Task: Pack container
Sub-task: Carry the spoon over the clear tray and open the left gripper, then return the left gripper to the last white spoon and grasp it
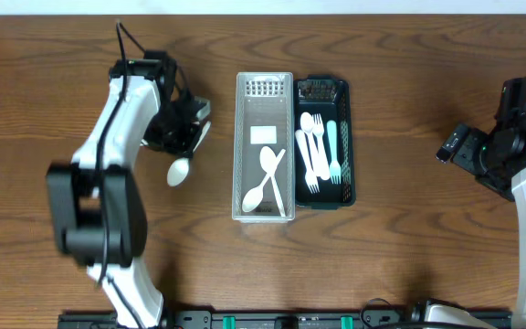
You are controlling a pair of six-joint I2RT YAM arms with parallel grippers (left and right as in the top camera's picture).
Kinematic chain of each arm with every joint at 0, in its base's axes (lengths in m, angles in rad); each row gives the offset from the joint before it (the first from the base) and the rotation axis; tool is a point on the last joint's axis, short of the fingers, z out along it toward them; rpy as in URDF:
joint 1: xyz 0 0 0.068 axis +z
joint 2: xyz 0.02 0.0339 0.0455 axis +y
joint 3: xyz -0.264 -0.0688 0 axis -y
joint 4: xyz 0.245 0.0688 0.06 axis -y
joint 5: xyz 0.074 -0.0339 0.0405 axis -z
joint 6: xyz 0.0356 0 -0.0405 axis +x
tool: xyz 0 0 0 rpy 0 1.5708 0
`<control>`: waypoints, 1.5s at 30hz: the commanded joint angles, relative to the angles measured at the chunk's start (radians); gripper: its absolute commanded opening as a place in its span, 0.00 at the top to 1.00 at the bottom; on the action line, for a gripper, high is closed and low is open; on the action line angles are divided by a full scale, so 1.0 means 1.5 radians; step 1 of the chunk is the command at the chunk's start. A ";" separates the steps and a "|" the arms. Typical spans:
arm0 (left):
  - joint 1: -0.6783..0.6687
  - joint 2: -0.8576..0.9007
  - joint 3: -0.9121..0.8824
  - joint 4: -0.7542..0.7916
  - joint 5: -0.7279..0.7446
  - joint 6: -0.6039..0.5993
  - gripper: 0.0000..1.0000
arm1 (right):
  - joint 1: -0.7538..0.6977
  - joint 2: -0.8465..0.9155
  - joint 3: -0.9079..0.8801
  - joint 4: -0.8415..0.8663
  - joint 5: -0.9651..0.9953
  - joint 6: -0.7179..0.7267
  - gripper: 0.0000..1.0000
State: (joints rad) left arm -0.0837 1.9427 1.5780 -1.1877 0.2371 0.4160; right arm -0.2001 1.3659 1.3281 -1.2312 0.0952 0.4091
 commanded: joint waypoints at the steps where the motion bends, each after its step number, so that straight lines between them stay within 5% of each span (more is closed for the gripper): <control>1: -0.061 -0.123 0.029 -0.009 0.032 -0.098 0.94 | -0.006 0.001 -0.002 0.000 0.009 -0.004 0.01; 7: -0.187 -0.224 0.029 0.025 0.046 -0.290 0.94 | -0.006 0.001 -0.002 0.001 0.009 -0.004 0.01; 14: -0.281 -0.173 -0.029 0.115 -0.014 -0.437 0.94 | -0.006 0.001 -0.002 0.000 0.009 -0.004 0.01; 16: -0.284 -0.141 -0.041 0.141 -0.016 -0.442 0.88 | -0.006 0.001 -0.002 0.000 0.009 -0.004 0.01; 19: -0.282 -0.098 -0.041 0.158 -0.008 -0.461 0.62 | -0.006 0.001 -0.002 0.000 0.009 -0.004 0.01; 25: -0.254 -0.128 -0.004 0.131 0.011 -0.460 0.57 | -0.006 0.001 -0.002 0.000 0.009 -0.004 0.01; 30: -0.215 -0.207 0.016 0.140 0.003 -0.381 0.28 | -0.006 0.001 -0.002 0.001 0.009 -0.004 0.01; 33: -0.183 -0.235 0.016 0.126 -0.082 -0.301 0.24 | -0.006 0.001 -0.002 0.000 0.009 -0.004 0.01; 37: -0.121 -0.227 0.002 0.117 -0.189 -0.300 0.20 | -0.006 0.001 -0.002 0.000 0.009 -0.004 0.01; 40: -0.068 -0.198 -0.010 0.137 -0.190 -0.325 0.17 | -0.006 0.001 -0.002 -0.001 0.009 -0.004 0.01; 42: -0.037 -0.171 -0.010 0.148 -0.161 -0.352 0.02 | -0.006 0.001 -0.002 -0.001 0.009 -0.004 0.01; 45: -0.006 -0.134 -0.010 0.165 -0.095 -0.360 0.02 | -0.006 0.001 -0.002 -0.005 0.009 -0.004 0.01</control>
State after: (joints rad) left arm -0.1238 1.6970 1.5795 -0.9447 0.0380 -0.1009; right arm -0.2001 1.3659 1.3281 -1.2350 0.0952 0.4091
